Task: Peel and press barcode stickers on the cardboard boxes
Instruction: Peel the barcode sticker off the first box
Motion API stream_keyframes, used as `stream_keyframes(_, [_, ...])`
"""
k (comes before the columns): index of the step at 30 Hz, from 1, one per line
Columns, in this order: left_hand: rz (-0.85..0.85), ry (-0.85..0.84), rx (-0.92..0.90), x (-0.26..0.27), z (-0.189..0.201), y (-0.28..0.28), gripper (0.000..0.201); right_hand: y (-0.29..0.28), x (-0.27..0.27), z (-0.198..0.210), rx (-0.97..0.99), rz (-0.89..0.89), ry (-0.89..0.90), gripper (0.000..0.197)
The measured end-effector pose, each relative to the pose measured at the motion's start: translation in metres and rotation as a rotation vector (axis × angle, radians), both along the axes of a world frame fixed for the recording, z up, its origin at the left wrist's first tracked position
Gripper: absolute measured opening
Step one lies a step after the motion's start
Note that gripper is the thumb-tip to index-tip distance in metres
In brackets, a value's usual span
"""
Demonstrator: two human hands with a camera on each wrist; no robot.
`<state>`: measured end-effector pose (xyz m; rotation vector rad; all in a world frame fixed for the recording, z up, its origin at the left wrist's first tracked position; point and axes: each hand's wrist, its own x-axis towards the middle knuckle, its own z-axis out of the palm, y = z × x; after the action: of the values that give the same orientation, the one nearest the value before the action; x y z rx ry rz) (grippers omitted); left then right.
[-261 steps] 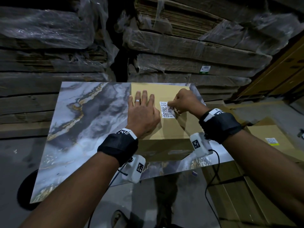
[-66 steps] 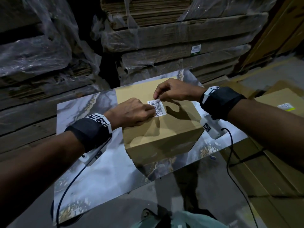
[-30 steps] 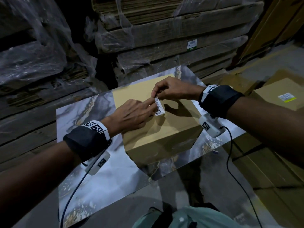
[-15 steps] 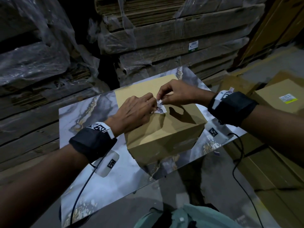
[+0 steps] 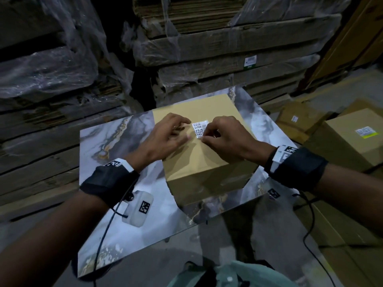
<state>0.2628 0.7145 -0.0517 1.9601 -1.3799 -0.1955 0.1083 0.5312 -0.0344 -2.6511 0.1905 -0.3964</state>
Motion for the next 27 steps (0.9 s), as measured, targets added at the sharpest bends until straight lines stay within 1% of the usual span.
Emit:
stream_keyframes(2, [0.034, -0.012, 0.065, -0.007, -0.008, 0.000, 0.059, 0.002, 0.000, -0.001, -0.028, -0.004, 0.008, 0.031])
stream_keyframes(4, [0.077, -0.113, 0.159, -0.016, -0.013, -0.004, 0.070, 0.002, 0.000, -0.001, -0.052, 0.002, 0.014, 0.031])
stream_keyframes(7, [0.143, -0.290, 0.282, -0.028, -0.014, -0.007, 0.076, 0.003, -0.001, -0.001, -0.040, -0.004, 0.022, 0.026])
stream_keyframes(9, [0.158, -0.417, 0.333, -0.032, -0.015, -0.007, 0.080, 0.004, -0.001, -0.002, -0.029, -0.020, 0.022, 0.023])
stream_keyframes(10, [0.157, -0.449, 0.353, -0.033, -0.016, -0.006, 0.084, 0.004, -0.001, -0.002, -0.025, -0.025, 0.022, 0.022])
stream_keyframes(13, [0.140, -0.459, 0.398, -0.034, -0.018, -0.007, 0.091, 0.005, -0.003, -0.002, -0.008, -0.038, 0.021, 0.019])
stream_keyframes(16, [0.128, -0.445, 0.431, -0.034, -0.019, -0.007, 0.094, 0.003, 0.001, -0.001, 0.045, -0.064, 0.047, 0.021])
stream_keyframes(20, [0.121, -0.442, 0.439, -0.034, -0.018, -0.006, 0.096, -0.006, 0.014, 0.009, 0.108, -0.081, 0.171, 0.018])
stream_keyframes(23, [0.123, -0.442, 0.438, -0.033, -0.017, -0.007, 0.097, -0.012, 0.020, 0.023, 0.114, -0.035, 0.296, 0.016])
stream_keyframes(25, [0.123, -0.435, 0.431, -0.033, -0.018, -0.006, 0.097, -0.015, 0.022, 0.031, 0.120, -0.011, 0.360, 0.022])
stream_keyframes(27, [0.127, -0.424, 0.420, -0.032, -0.018, -0.005, 0.097, -0.021, 0.020, 0.036, 0.119, 0.016, 0.386, 0.029])
